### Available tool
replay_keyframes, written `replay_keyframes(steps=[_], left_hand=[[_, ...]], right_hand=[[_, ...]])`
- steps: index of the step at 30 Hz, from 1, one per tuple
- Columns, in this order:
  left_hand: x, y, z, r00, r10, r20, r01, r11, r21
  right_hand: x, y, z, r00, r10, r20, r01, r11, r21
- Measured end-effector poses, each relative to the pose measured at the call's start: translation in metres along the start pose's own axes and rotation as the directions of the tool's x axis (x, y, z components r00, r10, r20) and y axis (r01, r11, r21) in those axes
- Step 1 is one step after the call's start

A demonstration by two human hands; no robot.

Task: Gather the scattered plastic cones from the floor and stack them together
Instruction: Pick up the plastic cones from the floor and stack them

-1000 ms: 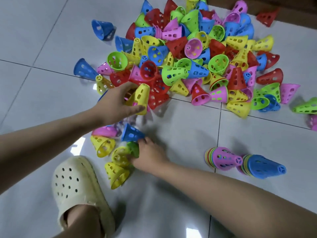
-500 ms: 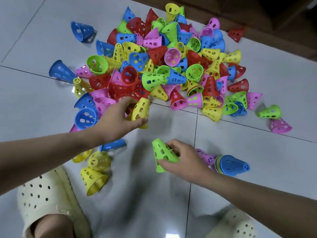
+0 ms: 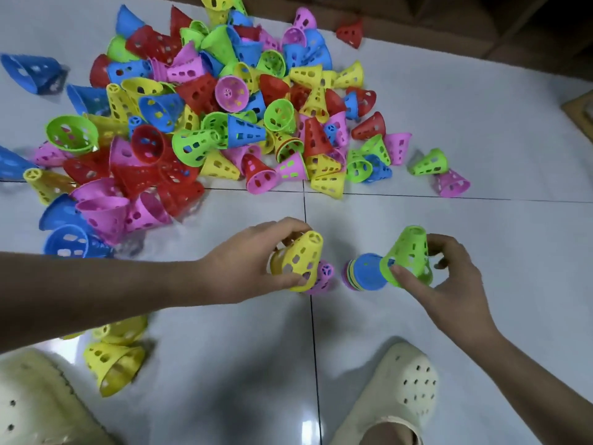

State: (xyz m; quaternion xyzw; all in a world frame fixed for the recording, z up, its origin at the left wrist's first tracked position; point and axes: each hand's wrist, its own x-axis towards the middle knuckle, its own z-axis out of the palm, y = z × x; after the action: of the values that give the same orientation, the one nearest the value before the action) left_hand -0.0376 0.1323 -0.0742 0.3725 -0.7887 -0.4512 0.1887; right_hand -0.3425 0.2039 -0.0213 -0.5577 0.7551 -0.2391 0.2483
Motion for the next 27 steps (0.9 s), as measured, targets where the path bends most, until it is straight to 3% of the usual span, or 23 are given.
replay_keyframes(steps=[14, 27], left_hand=[[0.026, -0.023, 0.042, 0.994, -0.008, 0.114, -0.008, 0.991, 0.136], [-0.015, -0.055, -0.027, 0.998, -0.068, -0.003, 0.067, 0.967, 0.247]], right_hand=[[0.004, 0.043, 0.022, 0.999, 0.003, 0.052, -0.008, 0.997, 0.082], [0.004, 0.022, 0.031, 0.997, -0.029, 0.077, 0.025, 0.998, 0.056]])
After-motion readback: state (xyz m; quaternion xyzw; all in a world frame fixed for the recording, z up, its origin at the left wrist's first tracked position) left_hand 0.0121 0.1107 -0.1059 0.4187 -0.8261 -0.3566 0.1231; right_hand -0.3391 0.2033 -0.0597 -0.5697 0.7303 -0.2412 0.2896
